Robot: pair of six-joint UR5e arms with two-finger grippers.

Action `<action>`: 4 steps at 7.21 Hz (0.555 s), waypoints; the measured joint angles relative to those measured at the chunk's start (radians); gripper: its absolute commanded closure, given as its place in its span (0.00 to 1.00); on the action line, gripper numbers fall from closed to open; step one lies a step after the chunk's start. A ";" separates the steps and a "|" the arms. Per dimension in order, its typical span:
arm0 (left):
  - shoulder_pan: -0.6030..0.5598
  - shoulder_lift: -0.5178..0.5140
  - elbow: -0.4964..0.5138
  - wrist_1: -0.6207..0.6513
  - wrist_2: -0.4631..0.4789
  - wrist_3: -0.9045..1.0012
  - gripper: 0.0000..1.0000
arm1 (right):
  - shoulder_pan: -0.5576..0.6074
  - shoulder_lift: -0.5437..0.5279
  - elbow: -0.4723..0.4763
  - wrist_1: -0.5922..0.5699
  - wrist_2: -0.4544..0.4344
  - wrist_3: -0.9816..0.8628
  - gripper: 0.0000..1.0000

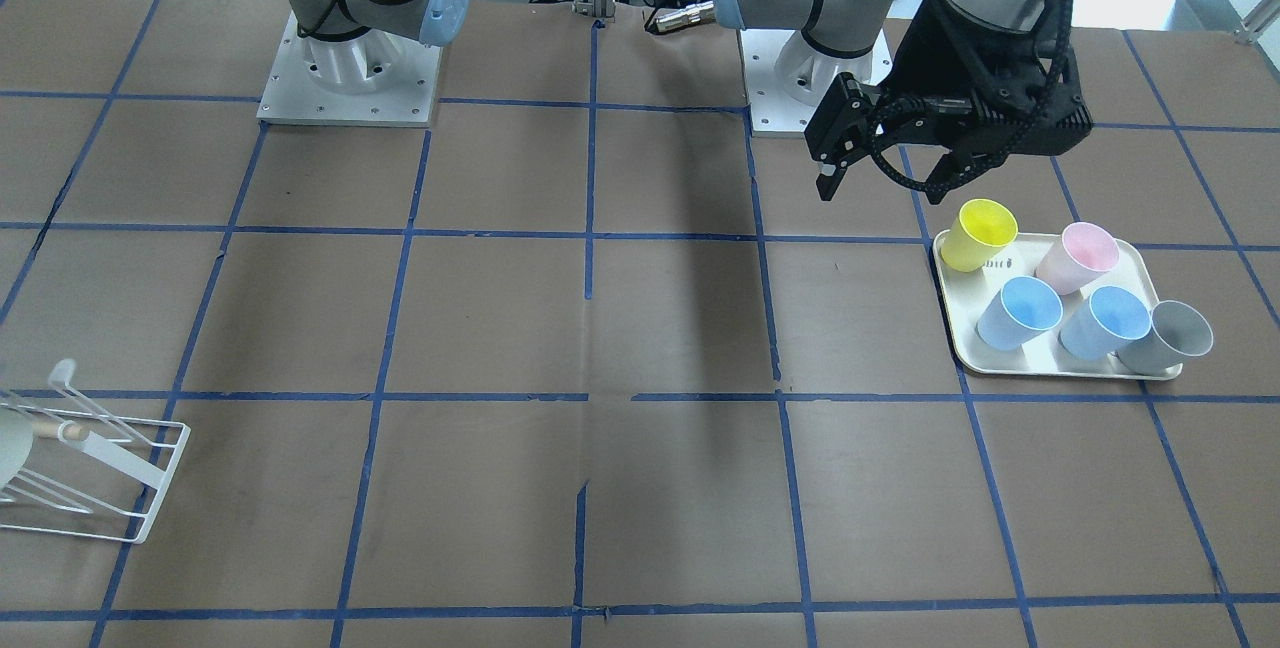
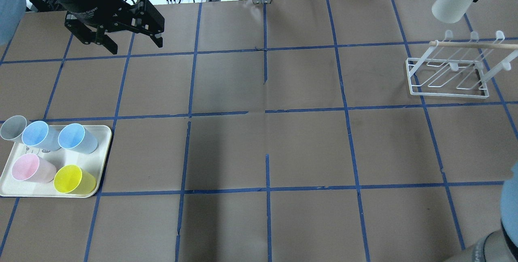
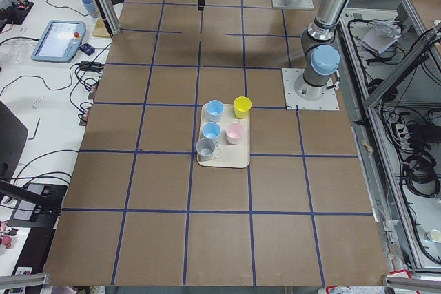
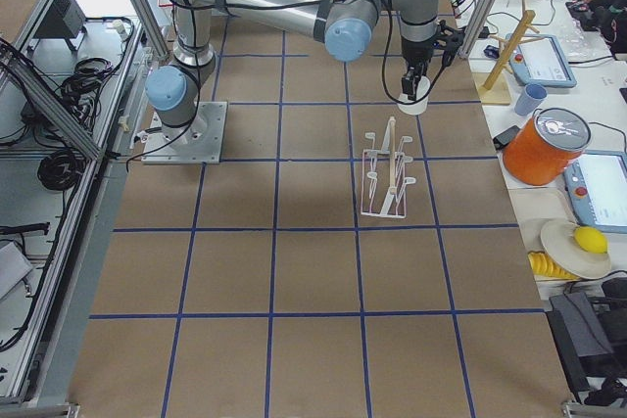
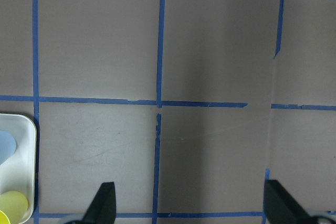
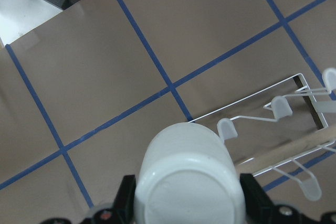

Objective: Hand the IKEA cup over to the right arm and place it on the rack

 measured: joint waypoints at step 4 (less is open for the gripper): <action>0.007 -0.022 0.046 -0.008 -0.001 0.003 0.00 | -0.005 0.128 -0.113 -0.002 -0.001 -0.013 1.00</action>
